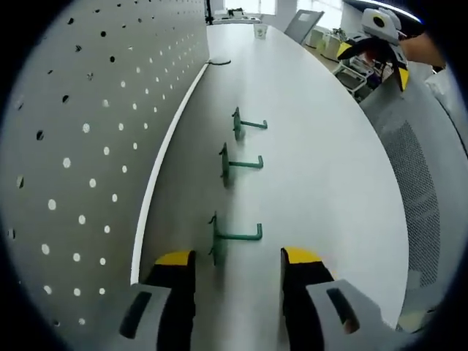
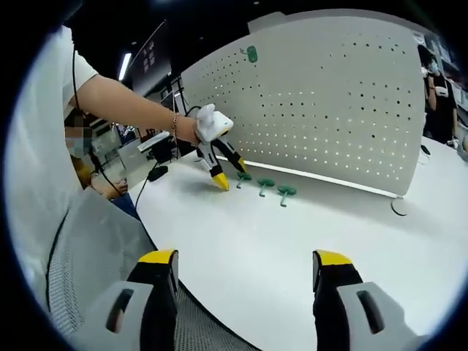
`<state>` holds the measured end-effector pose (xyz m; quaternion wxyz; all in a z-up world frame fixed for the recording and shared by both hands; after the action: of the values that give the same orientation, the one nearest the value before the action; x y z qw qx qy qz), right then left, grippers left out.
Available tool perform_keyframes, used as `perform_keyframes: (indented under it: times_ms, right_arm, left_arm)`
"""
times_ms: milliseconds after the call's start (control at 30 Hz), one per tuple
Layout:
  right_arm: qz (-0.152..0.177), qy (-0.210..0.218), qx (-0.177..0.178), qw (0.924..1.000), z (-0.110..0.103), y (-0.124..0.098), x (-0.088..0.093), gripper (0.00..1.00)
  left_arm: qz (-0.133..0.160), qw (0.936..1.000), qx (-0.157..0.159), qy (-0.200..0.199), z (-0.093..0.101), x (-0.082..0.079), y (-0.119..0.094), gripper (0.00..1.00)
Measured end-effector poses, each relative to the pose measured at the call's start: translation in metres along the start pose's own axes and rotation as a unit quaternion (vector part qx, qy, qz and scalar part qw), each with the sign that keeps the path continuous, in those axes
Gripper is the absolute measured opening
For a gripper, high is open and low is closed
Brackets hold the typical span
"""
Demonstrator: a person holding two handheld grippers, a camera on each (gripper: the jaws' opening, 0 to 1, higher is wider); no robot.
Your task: Insert the hook assembly into the mounting plate slot until the hook locks in place.
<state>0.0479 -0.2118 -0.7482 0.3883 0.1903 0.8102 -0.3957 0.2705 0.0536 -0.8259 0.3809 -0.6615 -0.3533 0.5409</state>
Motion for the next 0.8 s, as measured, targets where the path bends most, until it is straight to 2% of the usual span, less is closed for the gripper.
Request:
perform_keyframes:
  times_ms: [300,500,667,800]
  right_arm:
    - [0.009,0.006,0.009,0.9999,0.004,-0.002,-0.004,0.7]
    - [0.01,0.011,0.011,0.9998,0.004,-0.001,-0.004,0.7]
    - [0.016,0.017,0.013,0.9996,0.005,-0.002,-0.006,0.69]
    - [0.013,0.019,0.014,0.9996,0.006,-0.002,-0.005,0.69]
  left_arm:
    - [0.008,0.9997,-0.016,-0.019,-0.005,0.001,0.0,0.35]
    - [0.008,0.9985,-0.033,-0.044,-0.01,0.004,0.001,0.24]
    - [0.005,0.9984,-0.039,-0.042,-0.012,0.003,0.0,0.19]
    - [0.004,0.9983,-0.047,-0.034,-0.011,0.003,0.001,0.09]
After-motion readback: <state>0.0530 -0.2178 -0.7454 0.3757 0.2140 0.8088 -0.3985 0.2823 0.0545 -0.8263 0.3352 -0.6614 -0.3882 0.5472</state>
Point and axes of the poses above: the point that each gripper's makers call its tool centre point, and the gripper's own axes: y roughly forward along the fingers, z roughly to its right, x roughly out of its underside, the point moved 6 cm from there along -y, roughly backward along the fingers, and after that the axes turned 14 degrees about y, right-handed, at the moved point
